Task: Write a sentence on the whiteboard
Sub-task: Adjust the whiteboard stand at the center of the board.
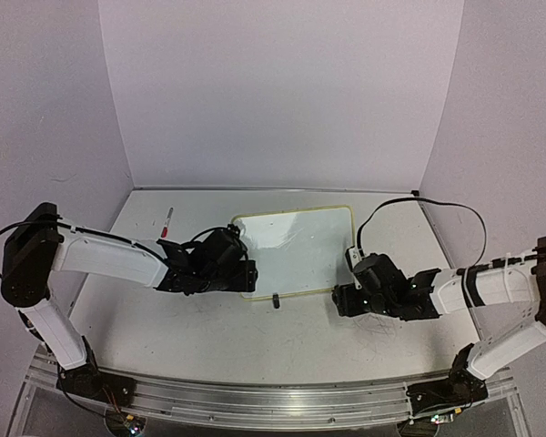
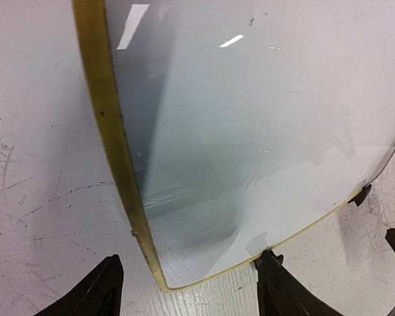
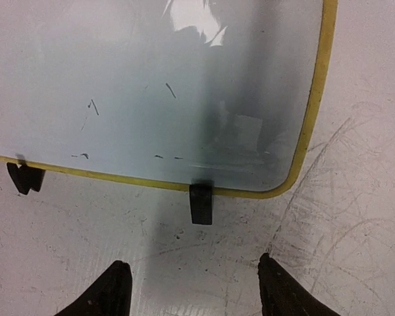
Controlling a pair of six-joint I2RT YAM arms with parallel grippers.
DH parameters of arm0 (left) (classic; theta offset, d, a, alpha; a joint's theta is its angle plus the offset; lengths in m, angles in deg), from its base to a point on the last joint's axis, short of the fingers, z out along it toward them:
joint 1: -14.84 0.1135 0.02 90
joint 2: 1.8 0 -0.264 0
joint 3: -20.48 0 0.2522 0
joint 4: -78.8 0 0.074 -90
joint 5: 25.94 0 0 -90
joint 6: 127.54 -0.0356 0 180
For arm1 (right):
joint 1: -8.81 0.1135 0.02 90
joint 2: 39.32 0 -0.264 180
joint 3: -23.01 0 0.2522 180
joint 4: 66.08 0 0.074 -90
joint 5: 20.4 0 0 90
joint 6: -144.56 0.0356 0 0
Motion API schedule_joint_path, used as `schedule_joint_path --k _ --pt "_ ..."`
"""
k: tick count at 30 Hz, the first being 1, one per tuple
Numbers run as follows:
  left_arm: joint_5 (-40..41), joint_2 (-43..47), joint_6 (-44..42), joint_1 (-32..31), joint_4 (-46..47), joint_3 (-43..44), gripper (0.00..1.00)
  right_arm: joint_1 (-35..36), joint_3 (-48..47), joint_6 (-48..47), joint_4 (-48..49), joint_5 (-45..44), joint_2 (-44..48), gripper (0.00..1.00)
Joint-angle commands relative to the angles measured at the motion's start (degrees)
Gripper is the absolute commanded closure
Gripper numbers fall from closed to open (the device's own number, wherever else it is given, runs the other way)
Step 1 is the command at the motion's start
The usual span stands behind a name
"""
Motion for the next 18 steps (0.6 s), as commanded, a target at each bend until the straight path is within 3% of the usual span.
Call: schedule_joint_path --k 1,11,18 --pt "-4.54 2.48 -0.13 1.61 4.95 -0.89 0.24 -0.99 -2.80 -0.70 4.21 -0.08 -4.13 0.36" --pt "-6.39 0.12 -0.47 3.85 6.63 -0.23 0.25 -1.63 -6.13 -1.12 6.08 -0.15 -11.10 0.56" --pt "-9.65 -2.52 -0.26 3.66 9.53 1.62 0.36 -1.62 -7.46 -1.16 6.44 0.21 -12.77 0.71"
